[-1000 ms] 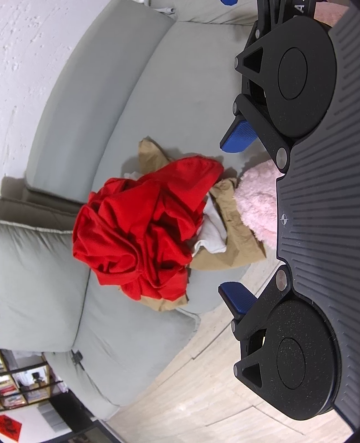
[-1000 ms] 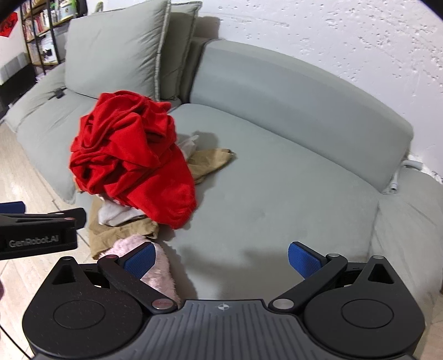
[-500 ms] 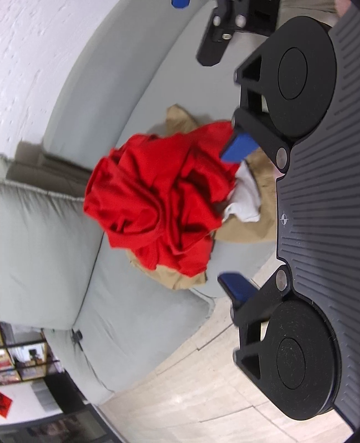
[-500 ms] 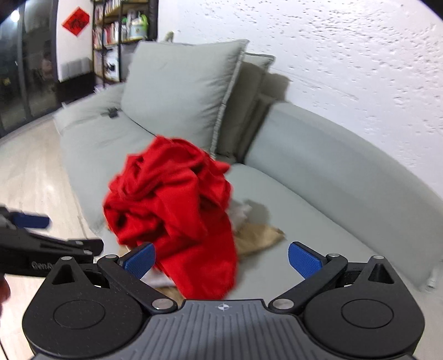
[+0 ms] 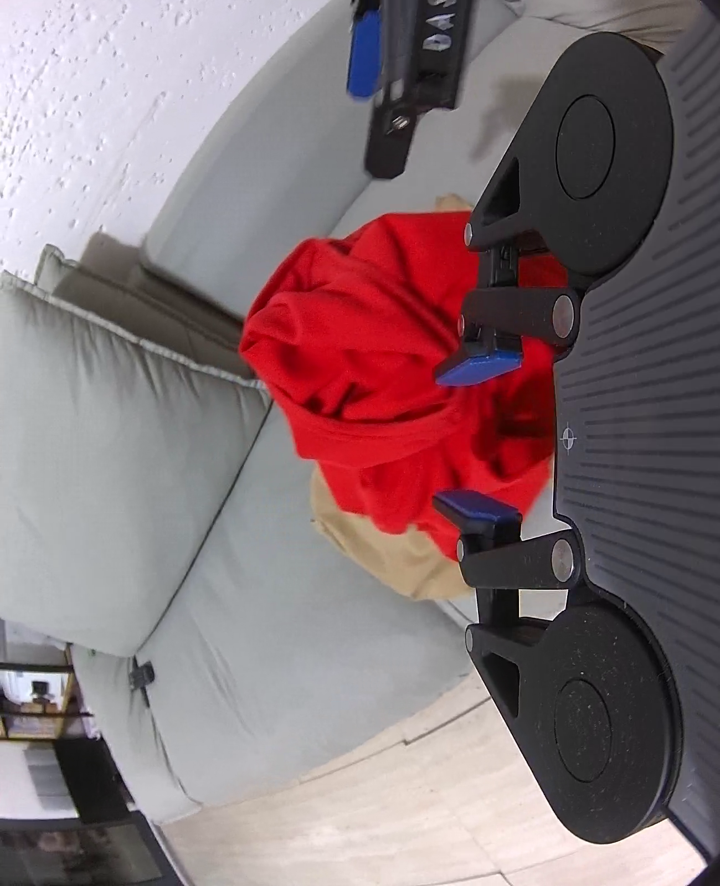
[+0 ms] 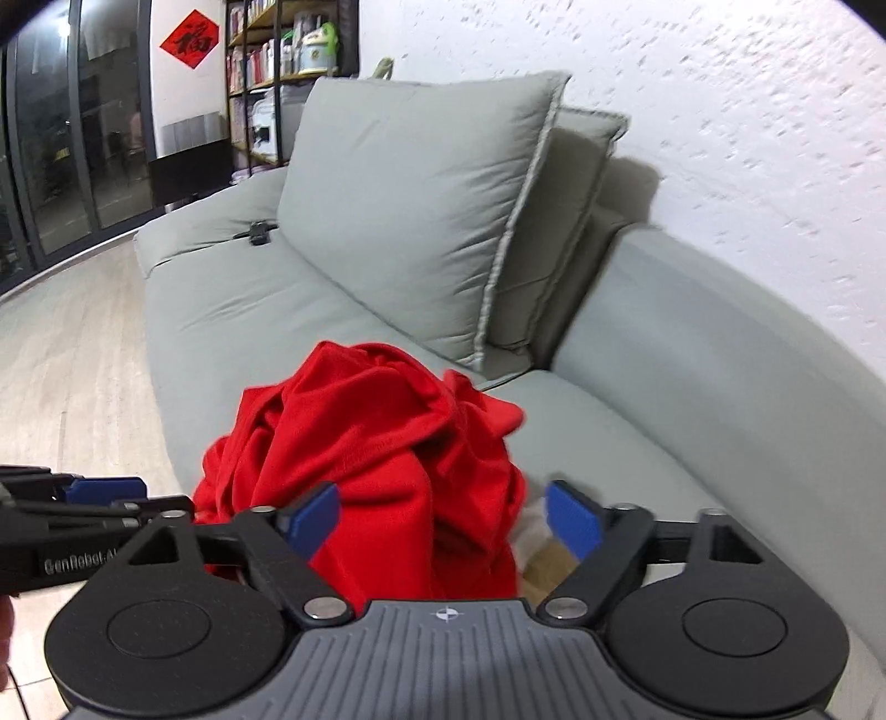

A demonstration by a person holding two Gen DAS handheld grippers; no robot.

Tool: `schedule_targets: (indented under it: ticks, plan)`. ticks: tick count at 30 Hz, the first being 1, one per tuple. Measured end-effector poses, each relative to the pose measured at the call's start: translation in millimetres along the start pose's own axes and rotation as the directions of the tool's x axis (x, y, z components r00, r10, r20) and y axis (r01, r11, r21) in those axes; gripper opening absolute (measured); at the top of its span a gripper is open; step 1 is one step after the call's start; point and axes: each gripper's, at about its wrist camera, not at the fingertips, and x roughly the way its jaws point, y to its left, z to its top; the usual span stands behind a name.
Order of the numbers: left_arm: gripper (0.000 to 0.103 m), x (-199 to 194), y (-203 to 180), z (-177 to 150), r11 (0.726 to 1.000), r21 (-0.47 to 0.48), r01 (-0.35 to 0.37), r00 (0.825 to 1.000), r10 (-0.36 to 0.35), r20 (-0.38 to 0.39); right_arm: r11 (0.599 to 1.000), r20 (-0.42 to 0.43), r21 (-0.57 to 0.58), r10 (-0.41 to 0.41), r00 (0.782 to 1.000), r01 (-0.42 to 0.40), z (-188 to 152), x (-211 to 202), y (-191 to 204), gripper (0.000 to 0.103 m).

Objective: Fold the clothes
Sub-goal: 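Close the left gripper on the red shirt while the right gripper grasps it too, then lift the red shirt with both grippers and shake it open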

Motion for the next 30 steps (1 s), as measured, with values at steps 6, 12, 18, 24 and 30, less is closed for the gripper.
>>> schedule_targets:
  ticks: [6,12,18,24,30]
  plan:
    - [0.046,33,5,6,0.999,-0.019,0.041,0.998,-0.042,-0.055,0.999,-0.045,0.033,0.017,0.999,-0.016,17,36,-13,0.063]
    - [0.036,61,6,2,1.0,-0.007,0.005,0.996,-0.006,-0.095,0.998,-0.077,0.055,0.031,0.997,-0.027,20,60,-25,0.036]
    - [0.032,66,-1,1,1.0,0.029,-0.009,0.997,0.011,-0.079,0.994,-0.041,0.076,0.082,0.996,-0.079,30,83,-29,0.054]
    - [0.039,68,1,0,1.0,0.022,-0.016,0.996,0.018,-0.093,0.982,-0.109,0.137,0.146,0.983,-0.13,27,108,-25,0.011]
    - [0.045,58,3,1,1.0,0.007,-0.024,0.997,0.024,-0.075,0.996,0.022,0.03,0.085,0.996,-0.085,27,46,-12,0.008]
